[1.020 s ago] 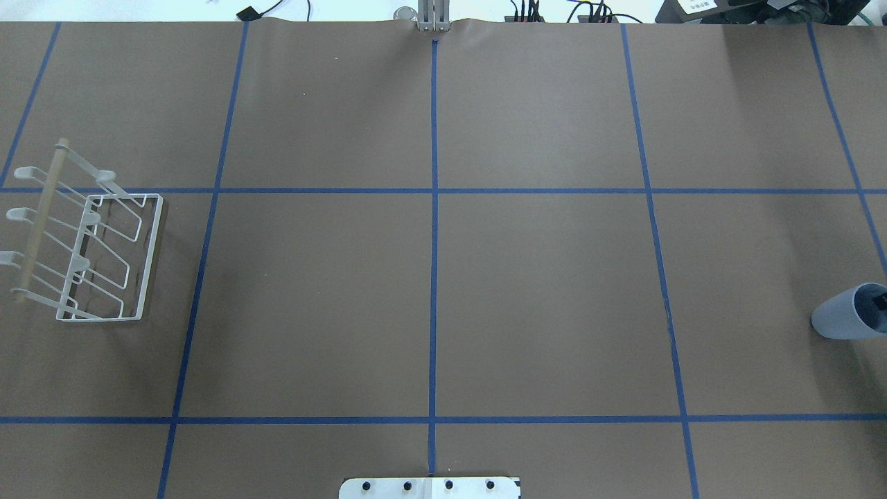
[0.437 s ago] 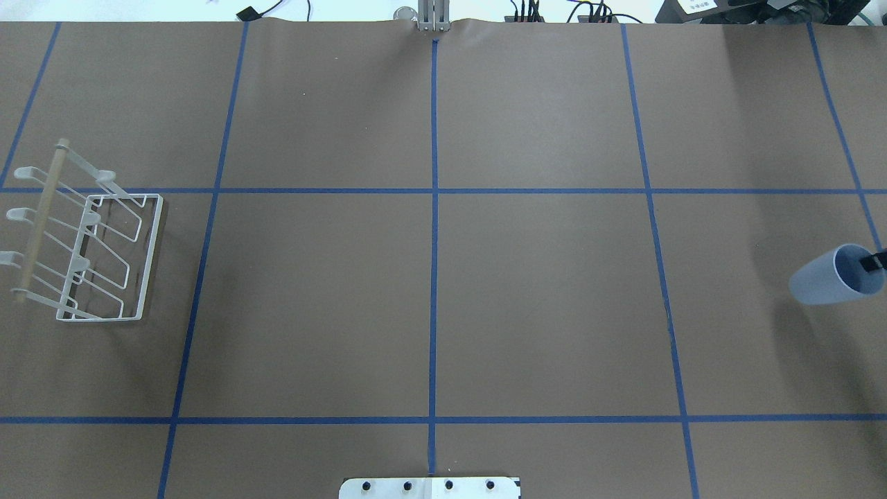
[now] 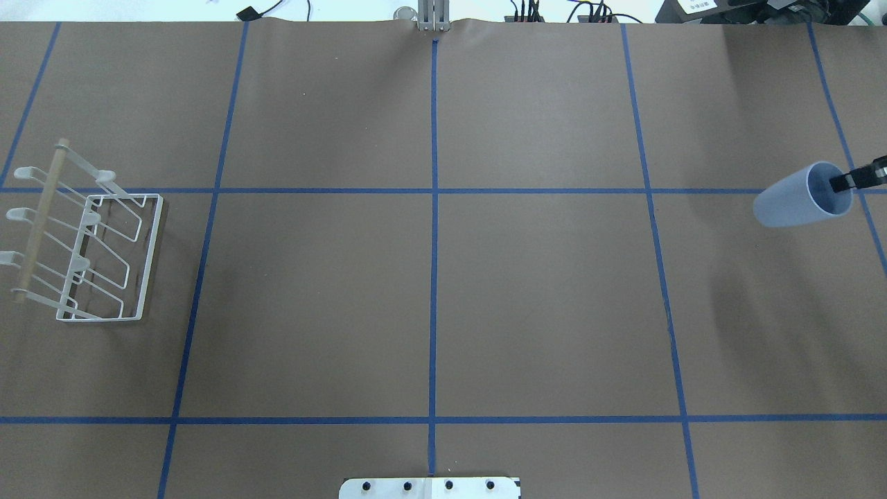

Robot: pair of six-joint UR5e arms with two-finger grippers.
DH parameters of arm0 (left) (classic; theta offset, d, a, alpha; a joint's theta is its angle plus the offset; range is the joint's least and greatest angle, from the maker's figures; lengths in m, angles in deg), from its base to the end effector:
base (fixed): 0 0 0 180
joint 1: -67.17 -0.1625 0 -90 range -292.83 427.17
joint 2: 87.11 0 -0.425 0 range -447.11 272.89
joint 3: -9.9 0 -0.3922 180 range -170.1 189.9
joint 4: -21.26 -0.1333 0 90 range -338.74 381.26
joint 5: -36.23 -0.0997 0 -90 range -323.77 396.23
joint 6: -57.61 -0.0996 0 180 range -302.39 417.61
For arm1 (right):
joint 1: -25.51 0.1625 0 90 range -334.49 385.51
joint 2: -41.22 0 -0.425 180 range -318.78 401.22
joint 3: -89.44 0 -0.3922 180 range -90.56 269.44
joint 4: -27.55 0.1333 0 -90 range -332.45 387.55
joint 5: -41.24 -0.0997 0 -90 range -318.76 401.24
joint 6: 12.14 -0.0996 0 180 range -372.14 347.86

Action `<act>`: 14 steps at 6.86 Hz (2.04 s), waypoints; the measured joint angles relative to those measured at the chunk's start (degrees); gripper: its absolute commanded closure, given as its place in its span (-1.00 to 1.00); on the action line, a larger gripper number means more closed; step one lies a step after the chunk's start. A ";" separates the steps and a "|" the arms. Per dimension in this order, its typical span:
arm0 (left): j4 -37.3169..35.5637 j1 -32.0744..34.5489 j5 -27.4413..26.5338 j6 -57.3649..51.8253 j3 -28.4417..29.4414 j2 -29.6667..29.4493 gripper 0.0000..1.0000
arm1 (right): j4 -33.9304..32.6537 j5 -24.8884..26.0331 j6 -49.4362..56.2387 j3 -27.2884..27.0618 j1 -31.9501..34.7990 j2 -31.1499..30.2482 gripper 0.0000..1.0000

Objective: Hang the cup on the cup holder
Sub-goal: 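Grasp the blue cup by its base with the right gripper and lift it, then carry the cup toward the left gripper while the left gripper approaches its rim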

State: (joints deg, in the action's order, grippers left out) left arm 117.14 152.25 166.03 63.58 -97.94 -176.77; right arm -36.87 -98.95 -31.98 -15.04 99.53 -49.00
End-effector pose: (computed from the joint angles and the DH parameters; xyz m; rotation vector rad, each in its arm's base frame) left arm -0.0270 -0.4976 0.5002 0.3246 0.7187 0.1243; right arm -0.0819 -0.4924 0.4760 0.3594 -0.9970 -0.2433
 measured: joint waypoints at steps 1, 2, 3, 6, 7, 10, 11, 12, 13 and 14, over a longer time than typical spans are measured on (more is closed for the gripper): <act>5.64 0.00 0.00 0.12 0.03 -0.54 -0.97 | 0.09 -0.65 -4.19 0.09 0.03 3.91 1.00; 10.83 -0.01 0.59 0.06 -0.01 -0.51 -0.97 | 0.17 -1.59 -6.81 0.18 -0.16 7.39 1.00; 16.65 -0.62 1.32 0.32 0.23 -0.37 -0.97 | 0.83 -3.39 -9.04 0.16 -0.30 10.20 1.00; 26.57 -8.72 2.40 14.48 0.37 -3.82 -0.97 | 17.96 -5.87 -28.69 0.20 -0.89 12.77 1.00; 29.97 -10.94 3.75 24.14 0.04 -5.66 -0.95 | 26.02 -5.64 -36.61 0.23 -1.46 12.84 1.00; 50.65 -19.33 5.42 64.49 0.08 -11.78 -0.94 | 48.77 -0.53 -56.87 0.22 -4.90 12.79 1.00; 54.57 -22.04 5.45 75.00 -0.02 -14.79 -0.95 | 55.27 3.42 -61.51 0.23 -7.56 12.74 1.00; 56.32 -24.50 5.46 83.17 -0.29 -17.86 -0.95 | 61.08 8.15 -64.61 0.27 -11.05 12.69 1.00; 58.35 -27.12 5.42 90.18 -0.55 -20.13 -0.95 | 66.75 13.78 -66.72 0.40 -15.49 12.61 1.00; 61.49 -29.67 5.30 96.95 -0.59 -21.25 -0.95 | 71.96 19.59 -67.80 0.85 -20.41 12.61 1.00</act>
State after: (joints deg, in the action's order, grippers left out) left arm 178.63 122.58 171.34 160.53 -98.53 -198.02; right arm 35.09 -79.35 -99.78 -14.19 79.12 -36.39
